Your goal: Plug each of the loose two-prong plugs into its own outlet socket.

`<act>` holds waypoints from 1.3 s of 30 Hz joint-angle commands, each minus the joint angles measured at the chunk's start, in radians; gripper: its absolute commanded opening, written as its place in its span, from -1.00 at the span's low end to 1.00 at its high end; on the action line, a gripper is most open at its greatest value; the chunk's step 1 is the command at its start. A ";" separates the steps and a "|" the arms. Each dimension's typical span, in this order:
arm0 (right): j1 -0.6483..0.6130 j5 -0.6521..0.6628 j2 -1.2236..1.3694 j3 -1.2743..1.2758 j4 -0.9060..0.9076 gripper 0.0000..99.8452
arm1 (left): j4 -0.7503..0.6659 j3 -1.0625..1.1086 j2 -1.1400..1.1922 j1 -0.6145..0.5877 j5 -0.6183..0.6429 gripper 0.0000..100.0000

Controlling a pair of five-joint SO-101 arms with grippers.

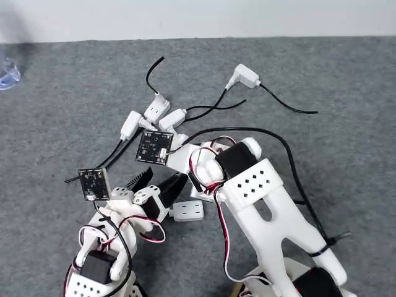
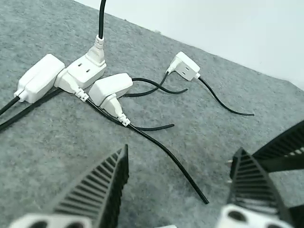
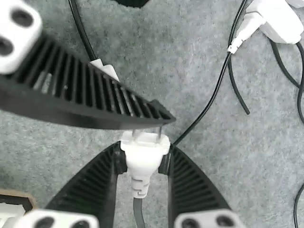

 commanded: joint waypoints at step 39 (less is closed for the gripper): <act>-0.035 -0.143 -0.027 -0.249 0.035 -0.98 | 0.025 -0.008 -0.009 0.000 -0.002 -0.35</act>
